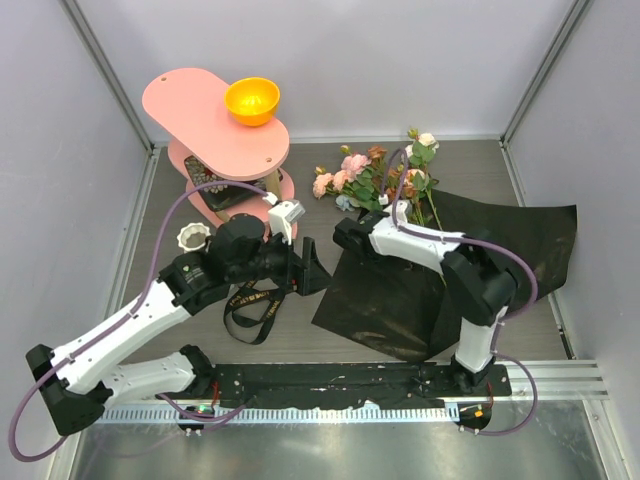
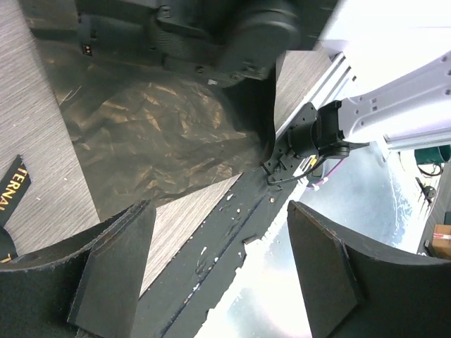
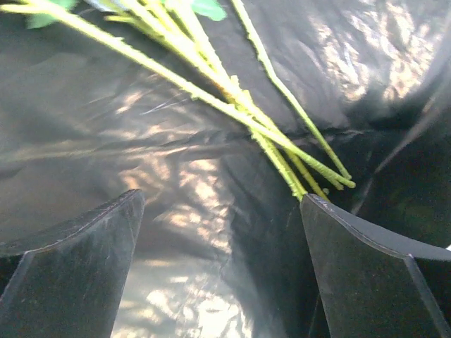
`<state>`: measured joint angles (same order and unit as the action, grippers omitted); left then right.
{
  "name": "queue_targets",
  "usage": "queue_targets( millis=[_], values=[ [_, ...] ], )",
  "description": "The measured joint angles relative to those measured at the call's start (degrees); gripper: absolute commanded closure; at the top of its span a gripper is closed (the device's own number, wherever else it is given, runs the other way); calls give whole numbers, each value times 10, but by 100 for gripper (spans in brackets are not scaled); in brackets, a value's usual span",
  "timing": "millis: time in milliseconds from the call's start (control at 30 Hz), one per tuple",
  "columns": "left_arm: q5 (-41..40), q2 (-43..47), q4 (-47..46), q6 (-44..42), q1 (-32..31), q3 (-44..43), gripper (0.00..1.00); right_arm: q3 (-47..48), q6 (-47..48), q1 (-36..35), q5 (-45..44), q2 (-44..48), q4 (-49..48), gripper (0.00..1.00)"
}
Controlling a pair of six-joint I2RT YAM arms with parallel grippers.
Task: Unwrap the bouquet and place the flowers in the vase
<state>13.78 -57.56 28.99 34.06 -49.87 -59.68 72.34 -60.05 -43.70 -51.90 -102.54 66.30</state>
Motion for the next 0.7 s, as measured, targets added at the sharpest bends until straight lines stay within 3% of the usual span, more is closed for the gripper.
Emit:
queue_targets(
  millis=[100, 200, 367, 533, 700],
  values=[
    [3, 3, 1, 0, 0, -1, 20, -2, -64, 26, -21, -34, 37, 0],
    [7, 9, 3, 0, 0, -1, 20, -45, -113, 80, -26, 7, 46, 0],
    [10, 24, 4, -2, 0, -1, 20, -191, -185, 189, -5, 236, 39, 0],
    [13, 32, 9, -11, 0, -1, 20, -259, -271, 224, 15, 482, 80, 1],
    [19, 32, 15, -18, 0, -1, 20, -274, -360, 236, 25, 631, 103, 1]
  ],
)
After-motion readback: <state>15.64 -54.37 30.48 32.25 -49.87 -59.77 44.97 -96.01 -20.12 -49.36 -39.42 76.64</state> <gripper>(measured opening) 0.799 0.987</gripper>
